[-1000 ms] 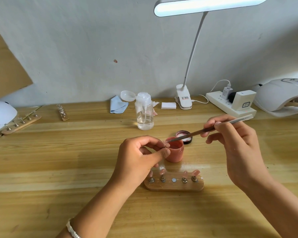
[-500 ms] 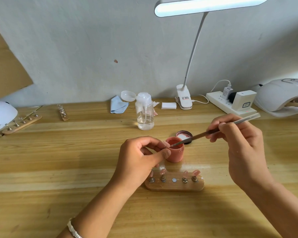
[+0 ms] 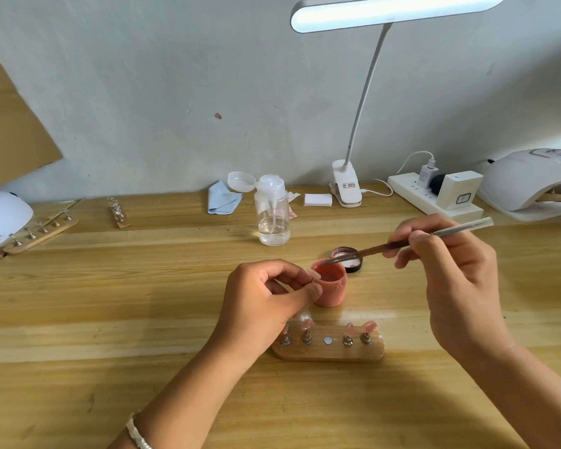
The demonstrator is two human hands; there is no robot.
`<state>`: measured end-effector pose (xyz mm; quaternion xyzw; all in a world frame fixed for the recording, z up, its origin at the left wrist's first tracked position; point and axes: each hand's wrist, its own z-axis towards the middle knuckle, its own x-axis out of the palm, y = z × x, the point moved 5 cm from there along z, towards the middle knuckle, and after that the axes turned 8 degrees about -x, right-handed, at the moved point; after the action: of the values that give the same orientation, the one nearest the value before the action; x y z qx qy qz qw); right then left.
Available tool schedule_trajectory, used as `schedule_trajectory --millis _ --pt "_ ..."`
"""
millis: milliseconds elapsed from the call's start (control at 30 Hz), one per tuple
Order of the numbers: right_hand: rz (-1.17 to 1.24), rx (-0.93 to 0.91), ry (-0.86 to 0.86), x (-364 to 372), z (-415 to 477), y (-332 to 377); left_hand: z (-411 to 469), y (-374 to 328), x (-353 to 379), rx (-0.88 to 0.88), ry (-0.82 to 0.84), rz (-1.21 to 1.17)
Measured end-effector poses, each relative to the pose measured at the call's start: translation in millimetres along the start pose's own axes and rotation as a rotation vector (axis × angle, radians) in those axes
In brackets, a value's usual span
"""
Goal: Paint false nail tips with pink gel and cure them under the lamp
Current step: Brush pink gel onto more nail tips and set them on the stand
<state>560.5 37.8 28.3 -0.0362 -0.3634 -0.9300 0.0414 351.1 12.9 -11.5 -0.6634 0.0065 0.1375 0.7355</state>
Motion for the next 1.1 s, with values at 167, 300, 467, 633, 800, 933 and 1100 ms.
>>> schedule_trajectory --millis 167,300,467,633,800,933,1100 --pt "-0.023 -0.023 0.083 7 -5 1 2 2 -1 0.008 -0.01 0.004" --pt "-0.024 -0.036 0.002 -2 -1 2 2 2 -1 0.022 -0.007 0.015" --pt "-0.053 -0.067 0.03 2 -4 3 2 2 -1 0.024 -0.009 0.008" --pt "-0.067 -0.093 0.072 4 -6 5 2 3 -1 0.022 -0.006 0.002" --pt "-0.076 -0.096 -0.018 -3 -2 4 2 2 -1 0.029 -0.002 -0.003" --pt "-0.104 -0.115 0.057 4 -7 6 1 0 0 0.036 -0.003 -0.017" --pt "-0.083 -0.139 0.042 2 -7 9 2 -1 -1 0.042 -0.004 -0.062"
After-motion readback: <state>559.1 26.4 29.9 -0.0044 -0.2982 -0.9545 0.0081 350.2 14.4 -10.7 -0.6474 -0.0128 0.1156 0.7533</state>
